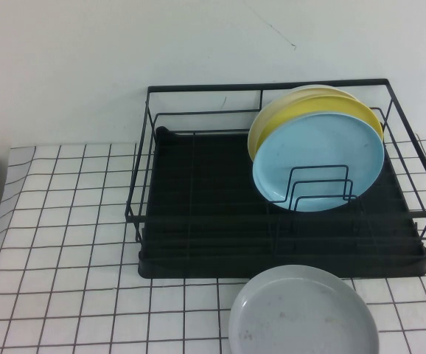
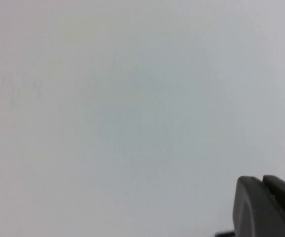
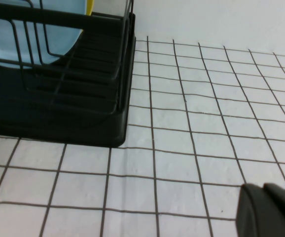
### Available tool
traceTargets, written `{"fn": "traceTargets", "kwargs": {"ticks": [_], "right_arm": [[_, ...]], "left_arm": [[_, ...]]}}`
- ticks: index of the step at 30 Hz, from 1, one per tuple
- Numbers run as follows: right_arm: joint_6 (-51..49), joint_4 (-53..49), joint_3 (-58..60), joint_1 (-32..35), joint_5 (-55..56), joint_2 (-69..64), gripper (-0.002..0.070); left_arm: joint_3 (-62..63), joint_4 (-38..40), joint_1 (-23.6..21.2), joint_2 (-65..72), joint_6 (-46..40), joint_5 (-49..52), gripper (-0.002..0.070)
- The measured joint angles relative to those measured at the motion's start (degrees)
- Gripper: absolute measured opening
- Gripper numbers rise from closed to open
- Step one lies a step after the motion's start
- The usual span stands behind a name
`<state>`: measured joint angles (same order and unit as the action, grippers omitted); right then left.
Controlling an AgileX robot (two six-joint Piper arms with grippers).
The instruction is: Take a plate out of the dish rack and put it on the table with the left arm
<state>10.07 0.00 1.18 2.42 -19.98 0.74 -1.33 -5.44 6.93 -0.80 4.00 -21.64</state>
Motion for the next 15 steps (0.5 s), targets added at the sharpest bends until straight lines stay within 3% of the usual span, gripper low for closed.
{"fn": "traceTargets", "kwargs": {"ticks": [4, 7, 11, 15], "right_arm": [[0.0, 0.0, 0.0, 0.0, 0.0, 0.0, -0.0004], [0.0, 0.0, 0.0, 0.0, 0.0, 0.0, -0.0004], [0.0, 0.0, 0.0, 0.0, 0.0, 0.0, -0.0004], [0.0, 0.0, 0.0, 0.0, 0.0, 0.0, -0.0004]], "left_arm": [[0.0, -0.1, 0.0, 0.0, -0.1, -7.9, -0.0003], [0.0, 3.1, 0.0, 0.0, -0.4, -7.9, -0.0003], [3.4, 10.3, 0.0, 0.0, -0.2, 7.8, -0.0003], [14.1, 11.7, 0.0, 4.1, -0.8, 25.3, -0.0003]]}}
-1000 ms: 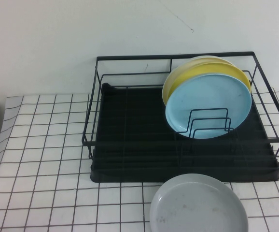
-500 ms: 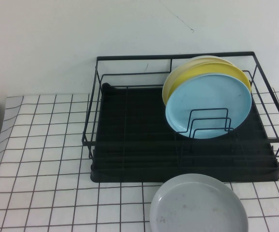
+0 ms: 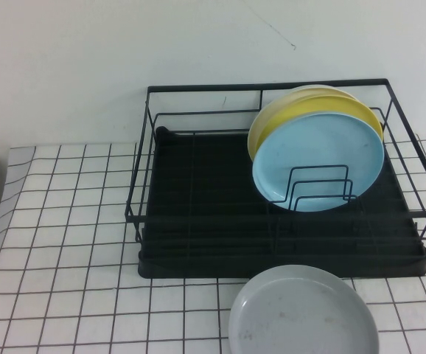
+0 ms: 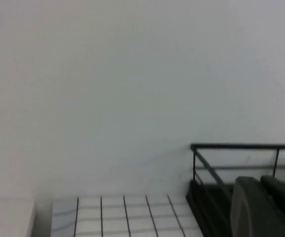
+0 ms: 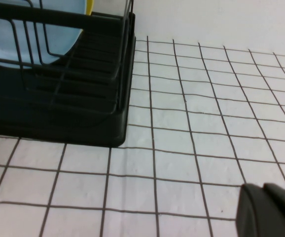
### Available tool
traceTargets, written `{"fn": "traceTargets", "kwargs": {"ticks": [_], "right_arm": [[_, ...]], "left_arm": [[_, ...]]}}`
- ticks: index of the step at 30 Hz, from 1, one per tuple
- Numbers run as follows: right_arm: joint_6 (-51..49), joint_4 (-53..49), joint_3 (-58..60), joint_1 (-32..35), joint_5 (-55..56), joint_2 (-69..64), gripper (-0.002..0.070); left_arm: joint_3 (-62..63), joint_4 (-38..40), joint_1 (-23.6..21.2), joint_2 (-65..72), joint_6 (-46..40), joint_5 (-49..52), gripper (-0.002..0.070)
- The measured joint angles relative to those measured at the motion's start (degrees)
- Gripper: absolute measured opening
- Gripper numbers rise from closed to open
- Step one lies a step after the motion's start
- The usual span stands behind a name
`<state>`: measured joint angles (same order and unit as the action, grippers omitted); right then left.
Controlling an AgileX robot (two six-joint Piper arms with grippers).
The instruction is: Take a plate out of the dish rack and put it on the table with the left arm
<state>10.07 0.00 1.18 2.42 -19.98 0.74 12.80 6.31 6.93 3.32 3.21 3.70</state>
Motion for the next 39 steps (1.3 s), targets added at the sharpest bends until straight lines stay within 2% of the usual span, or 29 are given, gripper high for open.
{"fn": "traceTargets", "kwargs": {"ticks": [5, 8, 10, 13, 15, 20, 23, 27, 29, 32, 35, 37, 39], "right_arm": [[0.0, 0.0, 0.0, 0.0, 0.0, 0.0, -0.0004], [0.0, 0.0, 0.0, 0.0, 0.0, 0.0, -0.0004], [0.0, 0.0, 0.0, 0.0, 0.0, 0.0, -0.0004], [-0.1, 0.0, 0.0, 0.0, 0.0, 0.0, -0.0004], [-0.1, 0.0, 0.0, 0.0, 0.0, 0.0, -0.0004], [-0.1, 0.0, 0.0, 0.0, 0.0, 0.0, -0.0004], [-0.1, 0.0, 0.0, 0.0, 0.0, 0.0, -0.0004], [-0.1, 0.0, 0.0, 0.0, 0.0, 0.0, -0.0004], [-0.1, 0.0, 0.0, 0.0, 0.0, 0.0, -0.0004], [-0.1, 0.0, 0.0, 0.0, 0.0, 0.0, -0.0004], [-0.1, 0.0, 0.0, 0.0, 0.0, 0.0, -0.0004], [-0.1, 0.0, 0.0, 0.0, 0.0, 0.0, -0.0004], [-0.1, 0.0, 0.0, 0.0, 0.0, 0.0, -0.0004]], "left_arm": [[14.6, 0.7, 0.0, 13.9, -4.5, 17.3, -0.0003], [21.2, 5.2, 0.0, 22.8, -12.1, 23.0, -0.0003], [24.2, 11.4, 0.3, 27.4, -18.8, 24.2, -0.0003], [28.5, 22.6, 0.7, 34.9, -33.8, 27.4, -0.0003], [31.7, 32.4, 1.3, 40.0, -47.9, 30.6, -0.0003], [37.5, 52.0, 1.7, 52.6, -69.9, 33.0, -0.0003], [41.5, 58.2, 1.7, 60.0, -78.5, 33.6, -0.0003], [47.0, 60.3, 1.7, 69.8, -87.9, 37.4, 0.0014], [50.2, 60.9, 2.5, 74.2, -90.7, 39.1, 0.0057], [54.7, 61.1, 4.4, 79.5, -92.6, 39.3, 0.0167], [59.5, 61.2, 8.2, 85.9, -93.5, 38.6, 0.0324], [62.7, 61.1, 10.9, 90.1, -93.9, 37.2, 0.0397], [65.2, 61.0, 12.9, 93.9, -94.0, 35.2, 0.042]]}}
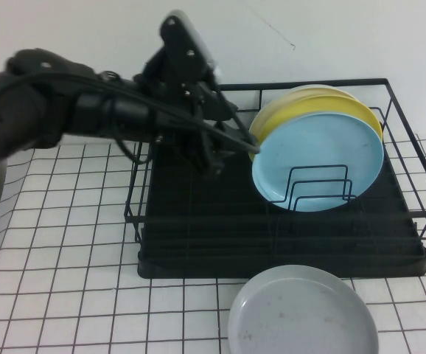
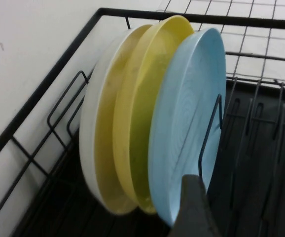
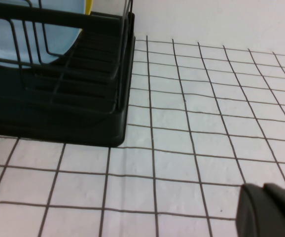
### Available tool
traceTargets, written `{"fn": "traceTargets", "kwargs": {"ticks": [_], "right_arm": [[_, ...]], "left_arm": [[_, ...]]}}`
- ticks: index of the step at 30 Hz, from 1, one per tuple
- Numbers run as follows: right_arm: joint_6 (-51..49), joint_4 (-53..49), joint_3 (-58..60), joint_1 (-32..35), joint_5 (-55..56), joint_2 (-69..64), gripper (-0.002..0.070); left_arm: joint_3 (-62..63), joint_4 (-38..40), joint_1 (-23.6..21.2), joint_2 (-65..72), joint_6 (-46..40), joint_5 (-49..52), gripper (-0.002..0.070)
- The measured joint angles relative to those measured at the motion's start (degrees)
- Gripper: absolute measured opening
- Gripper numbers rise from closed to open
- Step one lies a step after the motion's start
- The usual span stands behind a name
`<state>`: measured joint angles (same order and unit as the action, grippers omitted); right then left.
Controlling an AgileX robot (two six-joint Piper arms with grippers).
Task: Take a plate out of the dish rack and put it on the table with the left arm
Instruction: Grasp the plate from the shelf
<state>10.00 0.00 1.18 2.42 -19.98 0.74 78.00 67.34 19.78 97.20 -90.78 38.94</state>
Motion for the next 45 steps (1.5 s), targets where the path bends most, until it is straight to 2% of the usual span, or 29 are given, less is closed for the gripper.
{"fn": "traceTargets", "kwargs": {"ticks": [6, 10, 17, 24, 27, 31, 33, 45], "right_arm": [[0.0, 0.0, 0.0, 0.0, 0.0, 0.0, -0.0004], [0.0, 0.0, 0.0, 0.0, 0.0, 0.0, -0.0004], [0.0, 0.0, 0.0, 0.0, 0.0, 0.0, -0.0004], [0.1, 0.0, 0.0, 0.0, 0.0, 0.0, -0.0004], [0.1, 0.0, 0.0, 0.0, 0.0, 0.0, -0.0004], [0.2, 0.0, 0.0, 0.0, 0.0, 0.0, -0.0004], [0.2, 0.0, 0.0, 0.0, 0.0, 0.0, -0.0004], [0.2, 0.0, 0.0, 0.0, 0.0, 0.0, -0.0004]], "left_arm": [[6.6, -0.5, 5.2, 8.7, -3.1, -3.5, 0.0385], [9.0, -0.5, 7.0, 12.0, -6.4, -7.2, 0.0377], [10.0, 1.0, 8.1, 15.0, -10.0, -14.3, 0.0374], [10.2, 3.8, 8.2, 17.0, -13.1, -16.7, 0.0366], [10.3, 4.9, 8.2, 17.9, -14.7, -17.2, 0.0302], [10.4, 7.2, 8.2, 18.4, -17.7, -19.7, 0.0106], [10.4, 9.2, 8.2, 18.4, -18.2, -20.6, 0.0062], [10.4, 15.5, 8.3, 10.0, -18.2, -22.0, 0.0034]]}}
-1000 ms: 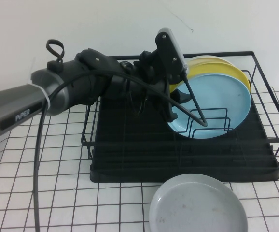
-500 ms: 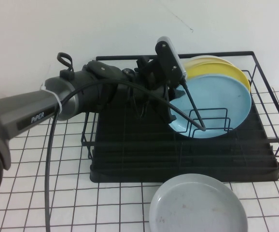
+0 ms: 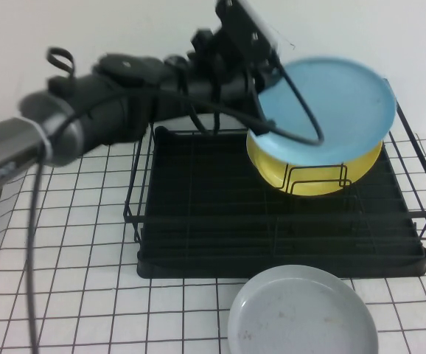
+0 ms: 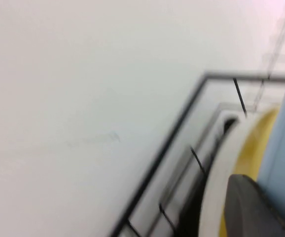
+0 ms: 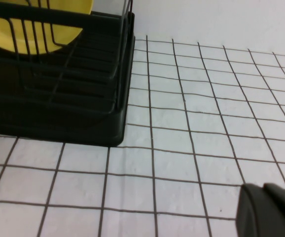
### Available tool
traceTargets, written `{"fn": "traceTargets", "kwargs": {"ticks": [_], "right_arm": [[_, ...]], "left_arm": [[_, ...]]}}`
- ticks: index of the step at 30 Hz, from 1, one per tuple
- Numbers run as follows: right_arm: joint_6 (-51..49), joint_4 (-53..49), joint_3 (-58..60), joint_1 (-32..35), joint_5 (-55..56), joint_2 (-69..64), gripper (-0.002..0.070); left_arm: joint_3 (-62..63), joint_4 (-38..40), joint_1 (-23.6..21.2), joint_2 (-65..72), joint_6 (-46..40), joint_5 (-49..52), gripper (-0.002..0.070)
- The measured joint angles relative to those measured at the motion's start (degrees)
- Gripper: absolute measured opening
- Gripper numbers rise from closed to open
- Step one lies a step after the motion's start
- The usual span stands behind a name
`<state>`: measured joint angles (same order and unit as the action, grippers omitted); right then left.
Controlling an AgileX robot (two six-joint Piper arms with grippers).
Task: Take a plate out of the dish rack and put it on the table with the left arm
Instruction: Grasp the plate from the shelf, then place the plate from the table
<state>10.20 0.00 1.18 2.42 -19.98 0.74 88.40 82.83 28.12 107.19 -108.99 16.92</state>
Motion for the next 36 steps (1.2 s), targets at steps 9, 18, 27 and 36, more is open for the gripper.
{"fn": "traceTargets", "kwargs": {"ticks": [9, 18, 27, 36], "right_arm": [[0.0, 0.0, 0.0, 0.0, 0.0, 0.0, -0.0004], [0.0, 0.0, 0.0, 0.0, 0.0, 0.0, -0.0004], [0.0, 0.0, 0.0, 0.0, 0.0, 0.0, -0.0004], [-0.1, 0.0, 0.0, 0.0, 0.0, 0.0, -0.0004]], "left_arm": [[0.0, -11.9, -0.5, -14.9, 29.7, 6.5, 0.003], [-1.6, -39.9, -0.3, -18.9, 68.7, 38.8, 0.003], [-21.1, -40.3, 3.7, -18.5, 71.5, 28.0, 0.003], [-30.7, -39.7, 7.6, -18.3, 71.6, 10.9, 0.003]]}}
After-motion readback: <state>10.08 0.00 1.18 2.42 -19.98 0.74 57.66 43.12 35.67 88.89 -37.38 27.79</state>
